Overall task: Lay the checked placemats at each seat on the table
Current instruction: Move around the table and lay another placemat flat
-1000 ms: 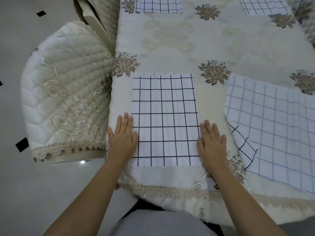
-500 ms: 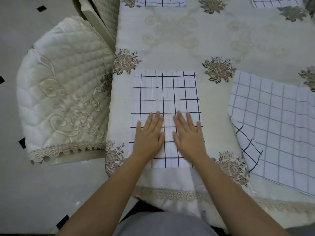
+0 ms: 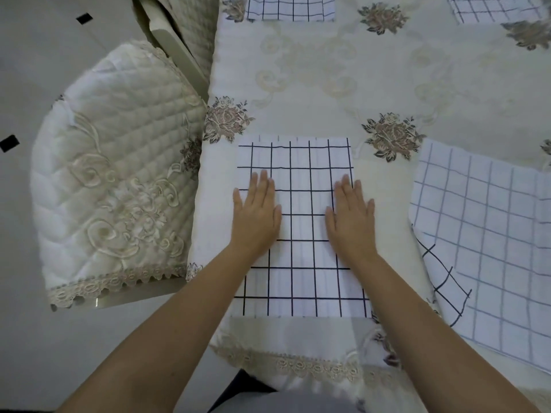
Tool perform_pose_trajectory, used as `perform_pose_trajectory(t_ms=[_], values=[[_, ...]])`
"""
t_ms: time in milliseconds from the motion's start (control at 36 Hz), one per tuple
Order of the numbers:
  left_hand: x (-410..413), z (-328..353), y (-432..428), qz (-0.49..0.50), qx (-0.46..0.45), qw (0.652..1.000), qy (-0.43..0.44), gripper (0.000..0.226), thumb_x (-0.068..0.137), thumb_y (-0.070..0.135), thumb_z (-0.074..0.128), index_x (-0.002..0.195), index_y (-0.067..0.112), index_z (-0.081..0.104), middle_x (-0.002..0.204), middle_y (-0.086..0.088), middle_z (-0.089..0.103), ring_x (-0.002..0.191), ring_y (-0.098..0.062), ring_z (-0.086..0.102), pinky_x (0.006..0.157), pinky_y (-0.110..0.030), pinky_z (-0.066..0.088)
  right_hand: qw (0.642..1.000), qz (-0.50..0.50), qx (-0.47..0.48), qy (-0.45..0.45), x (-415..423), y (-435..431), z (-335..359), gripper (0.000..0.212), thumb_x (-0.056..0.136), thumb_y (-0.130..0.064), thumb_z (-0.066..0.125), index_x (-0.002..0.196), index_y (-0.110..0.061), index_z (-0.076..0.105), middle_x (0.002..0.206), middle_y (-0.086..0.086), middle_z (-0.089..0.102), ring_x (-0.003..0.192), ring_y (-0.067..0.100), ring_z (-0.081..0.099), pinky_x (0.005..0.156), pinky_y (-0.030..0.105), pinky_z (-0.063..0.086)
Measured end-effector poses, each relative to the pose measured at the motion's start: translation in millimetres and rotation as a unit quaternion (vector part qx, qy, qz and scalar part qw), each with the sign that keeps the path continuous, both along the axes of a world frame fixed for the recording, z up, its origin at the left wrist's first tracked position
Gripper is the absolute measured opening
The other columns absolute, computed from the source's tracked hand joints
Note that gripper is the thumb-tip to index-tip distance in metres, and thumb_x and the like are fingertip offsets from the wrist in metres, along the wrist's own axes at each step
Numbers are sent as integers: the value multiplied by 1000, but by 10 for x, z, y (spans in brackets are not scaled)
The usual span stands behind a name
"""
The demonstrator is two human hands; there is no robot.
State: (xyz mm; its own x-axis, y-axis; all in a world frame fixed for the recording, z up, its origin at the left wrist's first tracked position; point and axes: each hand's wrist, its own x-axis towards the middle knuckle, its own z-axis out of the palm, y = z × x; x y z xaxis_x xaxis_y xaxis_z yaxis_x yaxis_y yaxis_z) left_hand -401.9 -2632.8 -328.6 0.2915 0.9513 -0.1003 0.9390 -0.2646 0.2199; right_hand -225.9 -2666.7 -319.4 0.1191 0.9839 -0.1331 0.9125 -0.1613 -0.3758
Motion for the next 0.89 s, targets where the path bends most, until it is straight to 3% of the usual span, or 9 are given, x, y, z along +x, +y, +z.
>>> perform_pose_trajectory(t_ms=[111, 222, 306, 417, 528, 667, 750, 889], values=[[303, 28, 118, -35, -21, 999, -31, 52, 89, 22, 29, 131, -2, 49, 141, -18, 45, 130, -33, 43, 98, -60, 36, 997, 72, -7, -12, -294, 298, -2, 52, 98, -19, 31, 148, -9, 18, 158, 6, 7, 146, 25, 4, 115, 49, 10], [361, -88, 172, -44, -61, 997, -21, 54, 99, 27, 21, 149, 12, 8, 158, -3, 4, 146, -17, 0, 116, -47, 3, 993, 103, -31, -37, -348, 400, -155, 54, 98, -27, 16, 150, -16, 8, 158, -1, 3, 146, 19, -1, 117, 44, 4], [300, -121, 198, -16, -63, 998, -6, 54, 100, 32, 14, 150, 19, 0, 158, 5, -6, 145, -10, -8, 116, -43, -3, 993, 106, -24, -56, -229, 403, -223, 66, 88, -41, 1, 150, -20, 12, 158, -5, 4, 146, 18, 0, 116, 46, 3], [191, -139, 267, 19, -37, 999, -17, 72, 83, 42, -2, 150, 19, 9, 158, 4, 1, 146, -14, 0, 116, -46, 3, 994, 77, -22, -71, -5, 444, -209, 66, 88, -43, 7, 149, -19, 17, 157, -3, 11, 146, 23, 8, 114, 51, 12], [33, -168, 367, 58, -31, 998, -15, 65, 88, 41, 7, 150, 22, 8, 158, 6, 2, 146, -14, -1, 116, -47, 3, 995, 37, -28, -89, 267, 446, -214, 71, 84, -47, -2, 150, -21, 7, 158, -5, 2, 146, 21, 1, 114, 50, 9], [-212, -178, 408, 110, -22, 993, -34, 55, 96, 33, 21, 149, 22, 13, 158, 5, 5, 146, -13, 2, 116, -46, 3, 997, 0, -19, -78, 443, 415, -217, 69, 86, -42, 2, 150, -18, 11, 158, -4, 5, 146, 20, 3, 115, 49, 8], [-338, -167, 344, 117, -18, 992, -49, 55, 94, 30, 20, 149, 21, 19, 158, 5, 10, 146, -13, 5, 116, -44, 3, 999, -19, -12, -40, 460, 386, -212, 59, 92, -33, 13, 150, -20, 12, 158, -6, 5, 146, 16, 1, 116, 44, 2], [-501, -183, 59, 138, 20, 986, -94, 57, 91, 29, 20, 143, 14, 35, 153, -1, 27, 143, -17, 20, 115, -46, 12, 995, -81, 33, 52, 455, 225, -175, 46, 100, -14, 30, 145, -17, 30, 156, -5, 17, 145, 14, 9, 117, 38, 2]])
